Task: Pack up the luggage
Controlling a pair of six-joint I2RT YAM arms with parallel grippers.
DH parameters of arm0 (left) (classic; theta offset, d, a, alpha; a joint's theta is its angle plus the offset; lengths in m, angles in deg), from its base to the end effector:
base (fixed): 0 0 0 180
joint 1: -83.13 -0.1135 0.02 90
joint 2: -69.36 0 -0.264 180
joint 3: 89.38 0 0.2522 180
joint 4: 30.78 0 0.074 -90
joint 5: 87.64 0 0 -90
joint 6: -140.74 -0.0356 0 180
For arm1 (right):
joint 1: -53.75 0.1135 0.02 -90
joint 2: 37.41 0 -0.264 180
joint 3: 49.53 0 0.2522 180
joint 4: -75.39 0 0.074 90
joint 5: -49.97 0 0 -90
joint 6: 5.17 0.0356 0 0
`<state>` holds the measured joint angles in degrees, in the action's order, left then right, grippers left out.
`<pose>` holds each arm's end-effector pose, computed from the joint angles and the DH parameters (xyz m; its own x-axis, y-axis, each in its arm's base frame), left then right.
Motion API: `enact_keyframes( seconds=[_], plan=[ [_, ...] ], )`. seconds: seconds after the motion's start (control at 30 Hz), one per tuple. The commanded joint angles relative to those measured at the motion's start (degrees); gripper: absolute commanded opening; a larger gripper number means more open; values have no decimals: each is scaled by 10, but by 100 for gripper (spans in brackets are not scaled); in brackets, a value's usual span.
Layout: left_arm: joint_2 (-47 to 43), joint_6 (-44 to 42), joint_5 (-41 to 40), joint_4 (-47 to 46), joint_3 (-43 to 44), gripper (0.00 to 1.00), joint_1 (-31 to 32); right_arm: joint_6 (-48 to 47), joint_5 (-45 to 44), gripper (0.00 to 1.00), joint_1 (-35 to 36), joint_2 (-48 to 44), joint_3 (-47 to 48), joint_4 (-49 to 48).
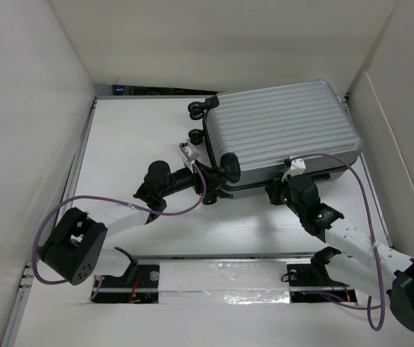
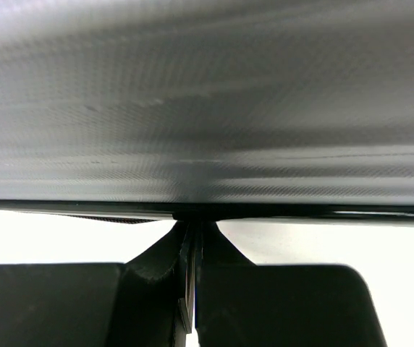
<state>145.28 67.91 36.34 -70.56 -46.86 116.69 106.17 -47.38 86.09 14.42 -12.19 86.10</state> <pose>0.2133 -0.1654 0.2422 -0.1835 -0.1720 -0.9679 0.9075 0.3487 -0.2340 0.1714 0.1031 0.2114 -0.4925 0.1153 -0.8626 -0.2722 0.9211 0.2785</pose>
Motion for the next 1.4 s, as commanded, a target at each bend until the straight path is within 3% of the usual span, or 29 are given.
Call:
enact_keyframes(
  seconds=[0.0,0.03,0.1,0.2,0.33,0.53,0.67,0.73,0.83,0.87,0.9,1.03,1.1,1.17,1.27,1.37],
  plan=[
    [-14,0,-50,-16,30,23,2,-2,21,0,8,2,-7,-7],
    [-21,-1,-67,-4,29,19,2,0,16,0,8,2,-8,-5],
    [-50,0,-129,13,19,1,2,12,-4,0,3,-6,-12,14],
    [-85,8,-211,25,-4,0,2,27,-27,0,-22,-40,-24,29],
    [-95,31,-238,21,-21,0,-22,42,-40,0,-72,-88,-31,68],
    [-108,37,-243,22,-26,0,-22,35,-42,0,-140,-125,-11,117],
    [-108,41,-214,14,-26,0,-22,25,26,0,-146,-112,-11,93],
    [-99,45,-199,10,-22,0,-11,24,69,0,-128,-105,-19,68],
    [-73,58,-180,-8,-9,0,25,50,68,0,-5,-69,-5,10],
    [-64,66,-173,-16,-5,0,26,57,43,0,39,-32,9,-12],
    [-51,86,-161,-26,-3,0,33,61,14,0,128,-6,26,-22],
    [-44,110,-132,-40,14,0,33,42,3,0,265,151,140,-50],
    [-62,111,-135,-34,13,0,33,40,3,0,276,211,170,-62],
    [-74,108,-143,-22,8,0,33,46,6,0,265,215,144,-94],
    [-75,103,-154,-10,4,0,33,60,2,0,223,165,105,-100],
    [-87,106,-183,-4,-4,0,33,73,-47,0,151,81,72,-22]
  ],
)
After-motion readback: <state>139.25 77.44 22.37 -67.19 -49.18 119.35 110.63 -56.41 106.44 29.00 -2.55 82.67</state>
